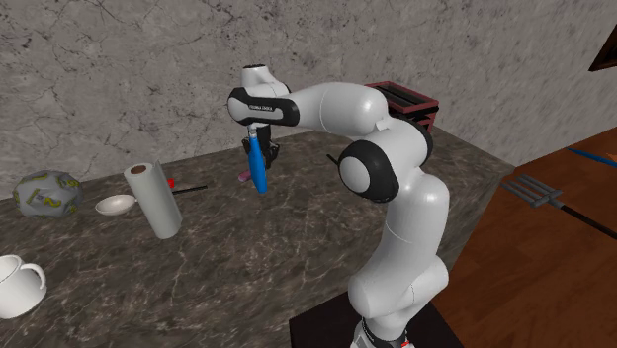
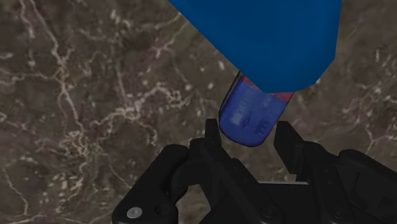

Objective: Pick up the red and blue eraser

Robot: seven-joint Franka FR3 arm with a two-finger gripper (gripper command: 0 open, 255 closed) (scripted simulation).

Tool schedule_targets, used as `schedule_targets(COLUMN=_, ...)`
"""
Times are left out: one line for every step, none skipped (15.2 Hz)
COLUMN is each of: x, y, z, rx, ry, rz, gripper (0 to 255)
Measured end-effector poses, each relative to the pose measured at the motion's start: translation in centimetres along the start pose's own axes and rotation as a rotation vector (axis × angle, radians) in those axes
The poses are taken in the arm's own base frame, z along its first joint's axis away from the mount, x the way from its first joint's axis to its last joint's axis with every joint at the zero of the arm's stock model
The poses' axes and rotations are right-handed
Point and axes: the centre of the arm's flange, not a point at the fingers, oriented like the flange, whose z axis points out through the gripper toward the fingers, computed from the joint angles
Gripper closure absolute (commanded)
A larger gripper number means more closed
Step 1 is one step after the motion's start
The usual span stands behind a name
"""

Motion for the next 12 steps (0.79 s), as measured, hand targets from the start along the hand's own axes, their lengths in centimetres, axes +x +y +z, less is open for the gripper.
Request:
schedule_targets(x=0.0, y=0.0, z=0.0, rx=0.0, ry=0.0, rz=0.0, gripper=255)
schedule_targets(x=0.0, y=0.0, z=0.0, rx=-0.001, ry=0.0, rz=0.0, gripper=255)
schedule_targets(x=0.1, y=0.0, z=0.0, rx=-0.002, ry=-0.001, rz=0.0, gripper=255)
schedule_targets(x=0.1, y=0.0, z=0.1, rx=-0.003, ry=-0.002, rz=-0.001, gripper=255)
schedule_targets(x=0.2, y=0.0, z=0.1, rx=-0.003, ry=-0.002, rz=-0.001, gripper=255)
schedule_targets(x=0.0, y=0.0, z=0.2, rx=-0.001, ry=0.0, rz=0.0, gripper=255)
schedule_targets(x=-0.1, y=0.0, z=0.1, rx=-0.001, ry=-0.001, rz=0.0, gripper=255)
schedule_targets(x=-0.1, y=-0.1, z=-0.1, rx=-0.003, ry=-0.001, rz=0.0, gripper=255)
schedule_targets(x=-0.1, y=-0.1, z=-0.4, rx=-0.007, ry=-0.003, rz=-0.001, gripper=255)
schedule_targets(x=-0.1, y=-0.2, z=-0.6, rx=-0.01, ry=-0.005, rz=0.0, gripper=255)
schedule_targets(x=-0.1, y=-0.2, z=-0.9, rx=-0.012, ry=-0.006, rz=0.0, gripper=255)
schedule_targets(x=0.0, y=-0.2, z=-1.5, rx=-0.013, ry=-0.006, rz=-0.001, gripper=255)
